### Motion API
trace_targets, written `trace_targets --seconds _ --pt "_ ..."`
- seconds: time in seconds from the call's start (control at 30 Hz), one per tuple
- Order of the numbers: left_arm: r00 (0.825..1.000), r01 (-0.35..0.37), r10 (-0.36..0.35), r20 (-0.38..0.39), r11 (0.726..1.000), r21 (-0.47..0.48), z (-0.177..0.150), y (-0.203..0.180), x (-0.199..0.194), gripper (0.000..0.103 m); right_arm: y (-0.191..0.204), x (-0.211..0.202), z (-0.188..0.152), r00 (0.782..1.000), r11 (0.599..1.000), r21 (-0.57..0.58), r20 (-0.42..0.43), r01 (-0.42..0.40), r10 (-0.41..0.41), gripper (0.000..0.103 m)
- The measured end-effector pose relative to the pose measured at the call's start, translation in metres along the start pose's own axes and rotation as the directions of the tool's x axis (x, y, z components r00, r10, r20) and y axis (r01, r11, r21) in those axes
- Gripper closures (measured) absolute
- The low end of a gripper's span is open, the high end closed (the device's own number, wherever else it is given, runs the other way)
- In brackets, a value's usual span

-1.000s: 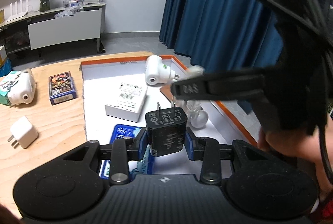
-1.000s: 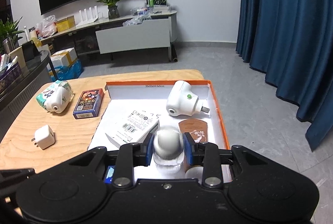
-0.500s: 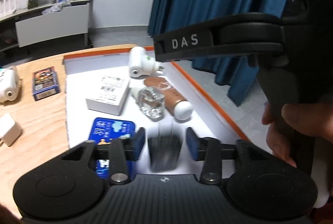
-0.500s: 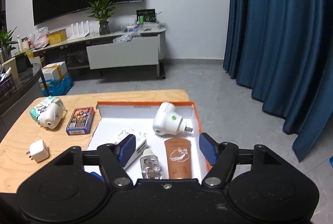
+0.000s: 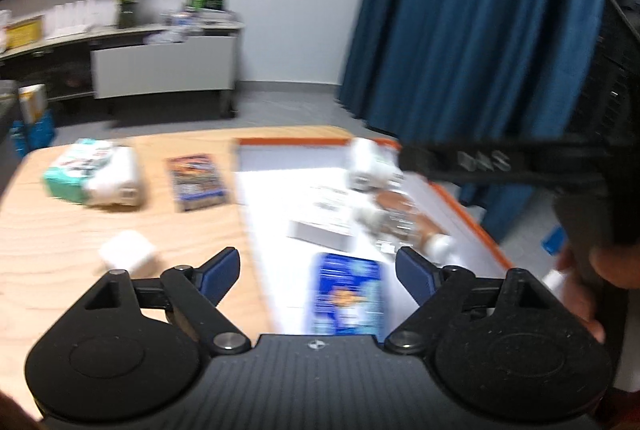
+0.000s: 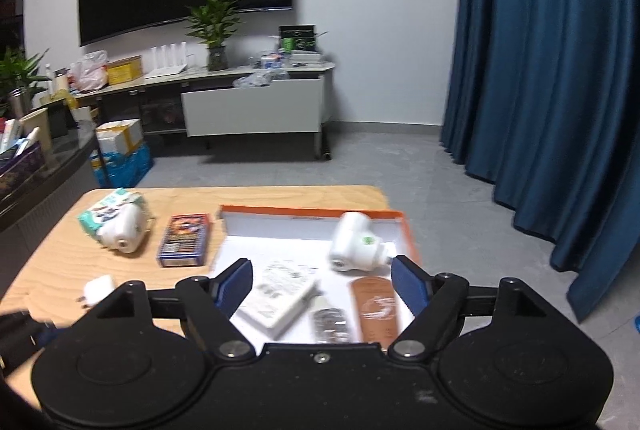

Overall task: Organize rigid objects
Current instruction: 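Move both grippers back toward the teal box and white diffuser, then grasp the teal bandage box with the left gripper while the right grasps the white diffuser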

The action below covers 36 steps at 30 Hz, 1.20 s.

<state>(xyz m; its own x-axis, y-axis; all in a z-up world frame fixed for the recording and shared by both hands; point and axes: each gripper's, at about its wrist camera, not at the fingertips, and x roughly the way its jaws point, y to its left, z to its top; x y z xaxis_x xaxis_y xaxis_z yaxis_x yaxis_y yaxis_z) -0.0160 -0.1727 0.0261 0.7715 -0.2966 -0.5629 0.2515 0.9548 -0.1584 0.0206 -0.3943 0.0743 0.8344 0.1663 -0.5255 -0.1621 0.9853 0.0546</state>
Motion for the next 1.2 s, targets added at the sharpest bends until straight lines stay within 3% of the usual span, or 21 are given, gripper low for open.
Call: trace_targets --seconds 0.23,0.5,0.8,0.93,1.2 --pt "0.991 -0.135 0.136 0.016 0.989 -0.063 0.003 0.067 -0.022 0.010 0.049 0.012 -0.002 0.995 0.995 -0.031 -0.040 -0.090 0.089 0.007" --pt "0.955 -0.293 0.296 -0.006 0.945 -0.144 0.008 0.141 -0.033 0.006 0.098 0.032 -0.002 0.981 0.982 -0.076 -0.106 -0.172 0.164 0.006" --pt "0.943 -0.327 0.332 0.006 0.932 -0.156 0.027 0.180 -0.020 0.004 0.137 0.081 0.009 0.957 0.971 -0.041 -0.185 -0.234 0.223 0.006" --pt "0.945 -0.323 0.328 0.005 0.933 -0.159 0.035 0.195 -0.009 0.004 0.155 0.114 0.022 0.939 0.961 0.031 -0.209 -0.274 0.274 0.006" --pt "0.950 -0.307 0.313 0.011 0.937 -0.170 0.042 0.214 0.002 0.003 0.191 0.193 0.051 0.914 0.950 0.163 -0.270 -0.266 0.303 0.006"
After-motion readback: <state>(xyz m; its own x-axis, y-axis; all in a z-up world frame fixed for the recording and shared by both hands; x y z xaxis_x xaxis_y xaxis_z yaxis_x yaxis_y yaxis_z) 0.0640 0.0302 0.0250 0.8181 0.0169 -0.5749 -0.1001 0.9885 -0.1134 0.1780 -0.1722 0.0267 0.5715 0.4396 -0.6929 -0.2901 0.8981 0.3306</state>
